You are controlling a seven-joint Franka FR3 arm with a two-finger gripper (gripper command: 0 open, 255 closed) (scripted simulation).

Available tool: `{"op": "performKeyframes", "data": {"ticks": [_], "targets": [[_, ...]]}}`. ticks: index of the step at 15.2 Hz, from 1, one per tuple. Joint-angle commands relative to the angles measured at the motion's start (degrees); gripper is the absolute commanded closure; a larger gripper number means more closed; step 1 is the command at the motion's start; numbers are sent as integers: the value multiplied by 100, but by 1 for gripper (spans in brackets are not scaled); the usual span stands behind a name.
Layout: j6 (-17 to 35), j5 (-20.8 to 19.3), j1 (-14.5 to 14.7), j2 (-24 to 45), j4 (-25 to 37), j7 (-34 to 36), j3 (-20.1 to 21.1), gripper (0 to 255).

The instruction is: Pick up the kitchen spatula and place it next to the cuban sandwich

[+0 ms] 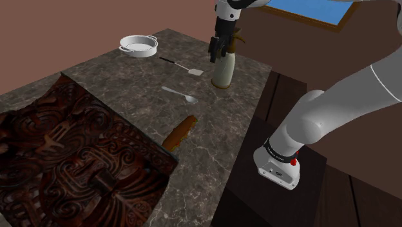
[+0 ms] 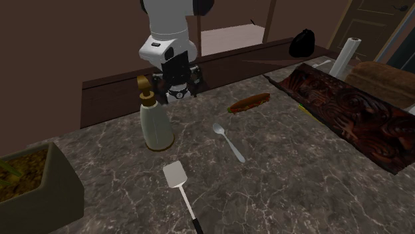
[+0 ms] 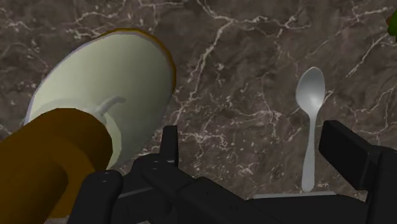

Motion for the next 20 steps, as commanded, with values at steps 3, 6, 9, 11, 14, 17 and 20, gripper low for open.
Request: {"op": "performKeyframes", "data": {"ticks": [3,6,9,11,14,17,20], "targets": [[563,7,11,843,392,-222,-76,0],[884,36,10,1465,771,-400,-129,0],[1141,84,1,2092,1218,-576,-165,0],[1277,124,-10,2514,1555,-691,-180,0],[1425,188,-39,3151,2121,-855,-185,0],[1505,251,-77,3800,2766,-1005,-174,0],[1513,305,-124,4468,3504,-1137,-150,0]]}}
